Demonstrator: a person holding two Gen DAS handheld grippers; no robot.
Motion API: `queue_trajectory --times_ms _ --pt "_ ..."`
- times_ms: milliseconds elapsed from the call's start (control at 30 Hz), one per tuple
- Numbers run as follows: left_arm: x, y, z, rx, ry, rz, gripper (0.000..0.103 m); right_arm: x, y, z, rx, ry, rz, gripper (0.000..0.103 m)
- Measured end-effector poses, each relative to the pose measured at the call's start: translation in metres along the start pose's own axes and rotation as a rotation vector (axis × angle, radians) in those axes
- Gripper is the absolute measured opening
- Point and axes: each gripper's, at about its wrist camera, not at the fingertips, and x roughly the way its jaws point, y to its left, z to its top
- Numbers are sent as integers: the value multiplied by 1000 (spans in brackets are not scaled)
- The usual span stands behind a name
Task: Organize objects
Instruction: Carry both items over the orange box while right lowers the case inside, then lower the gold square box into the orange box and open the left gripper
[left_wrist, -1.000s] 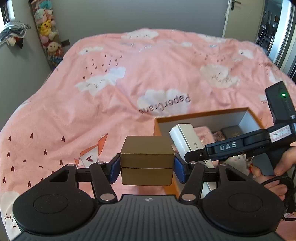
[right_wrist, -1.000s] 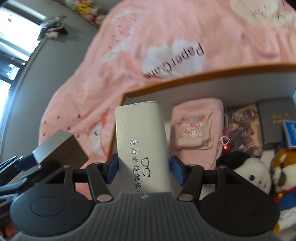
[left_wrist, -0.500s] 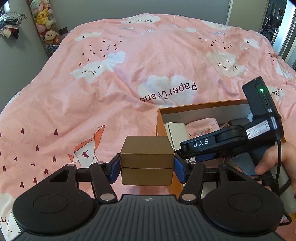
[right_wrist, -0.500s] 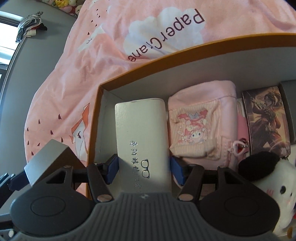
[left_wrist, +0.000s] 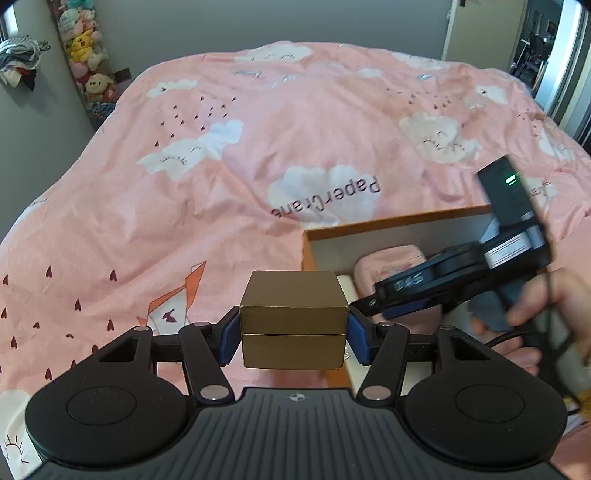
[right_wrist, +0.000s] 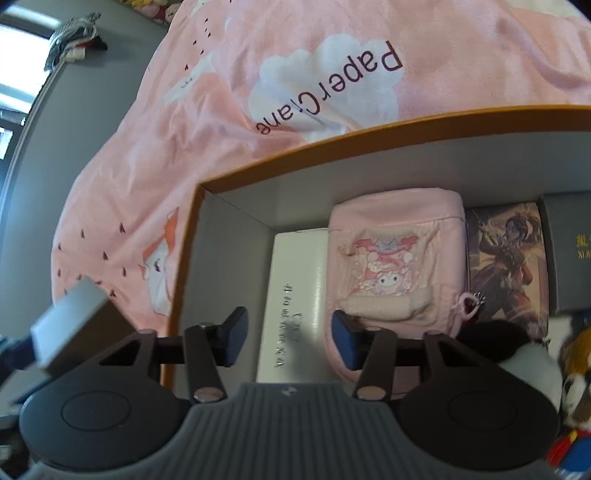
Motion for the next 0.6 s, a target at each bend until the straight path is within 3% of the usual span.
queue_trajectory --times_ms 67,233,467,600 --pt "-5 -4 3 5 -3 -20 67 3 -4 -1 -4 2 -6 43" --pt "-12 -25 6 91 32 -96 67 -26 7 -11 -134 -42 33 45" --pt "3 -69 4 188 160 -202 67 -87 -3 -22 -313 -136 -18 42" --pt "24 -83 0 197 252 -224 67 -100 -8 -28 -374 -144 37 38"
